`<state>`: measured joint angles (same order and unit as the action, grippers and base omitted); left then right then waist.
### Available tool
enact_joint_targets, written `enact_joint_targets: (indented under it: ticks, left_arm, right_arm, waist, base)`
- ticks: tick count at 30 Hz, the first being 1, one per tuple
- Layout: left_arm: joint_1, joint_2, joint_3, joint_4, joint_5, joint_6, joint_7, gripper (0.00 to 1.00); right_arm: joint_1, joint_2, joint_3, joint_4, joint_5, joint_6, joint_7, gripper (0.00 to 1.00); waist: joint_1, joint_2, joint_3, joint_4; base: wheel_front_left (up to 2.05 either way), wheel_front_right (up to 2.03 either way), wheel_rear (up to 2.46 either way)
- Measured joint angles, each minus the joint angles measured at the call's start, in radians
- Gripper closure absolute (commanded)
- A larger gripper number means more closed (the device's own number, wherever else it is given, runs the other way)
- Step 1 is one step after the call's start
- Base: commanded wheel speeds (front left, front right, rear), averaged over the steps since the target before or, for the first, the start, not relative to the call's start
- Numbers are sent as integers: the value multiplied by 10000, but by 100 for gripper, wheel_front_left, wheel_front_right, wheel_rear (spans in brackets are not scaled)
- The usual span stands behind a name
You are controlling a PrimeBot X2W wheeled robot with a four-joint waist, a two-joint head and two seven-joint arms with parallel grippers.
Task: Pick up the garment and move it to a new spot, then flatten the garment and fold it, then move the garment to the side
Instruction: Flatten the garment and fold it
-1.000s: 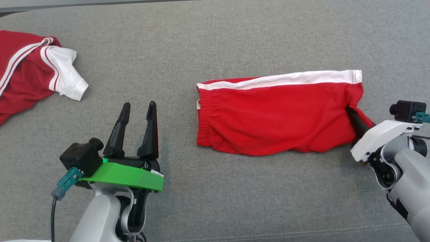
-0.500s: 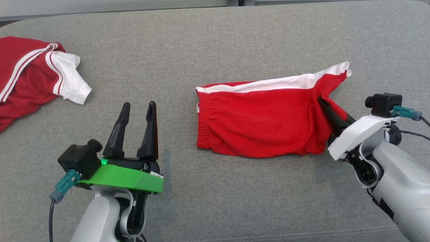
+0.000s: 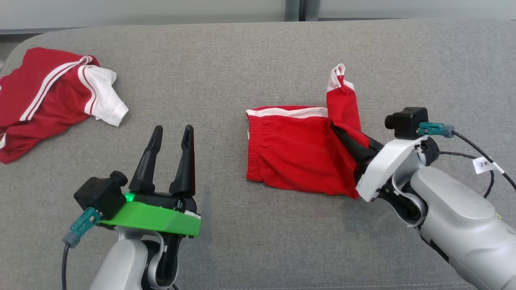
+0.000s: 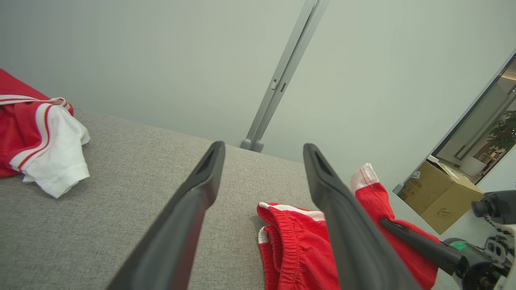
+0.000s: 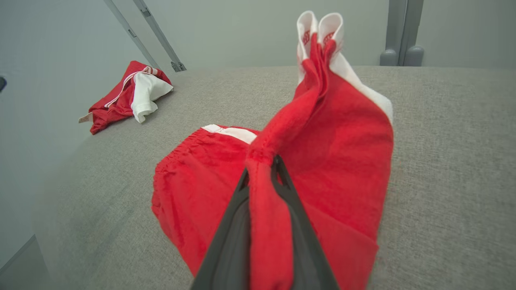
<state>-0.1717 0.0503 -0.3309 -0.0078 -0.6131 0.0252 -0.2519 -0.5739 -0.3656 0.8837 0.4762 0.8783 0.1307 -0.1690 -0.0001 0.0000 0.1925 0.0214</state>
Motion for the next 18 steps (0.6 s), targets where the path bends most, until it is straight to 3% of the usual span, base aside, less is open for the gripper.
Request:
enact_joint_targets:
  ticks: [18]
  left_arm:
    - [140, -25, -385, -6, -337, -84, 0, 0]
  right_arm:
    - [-499, 779, 704, 1020, 0, -2, 1676, 100]
  waist:
    - [0, 0, -179, 1255]
  base:
    - [0, 0, 0]
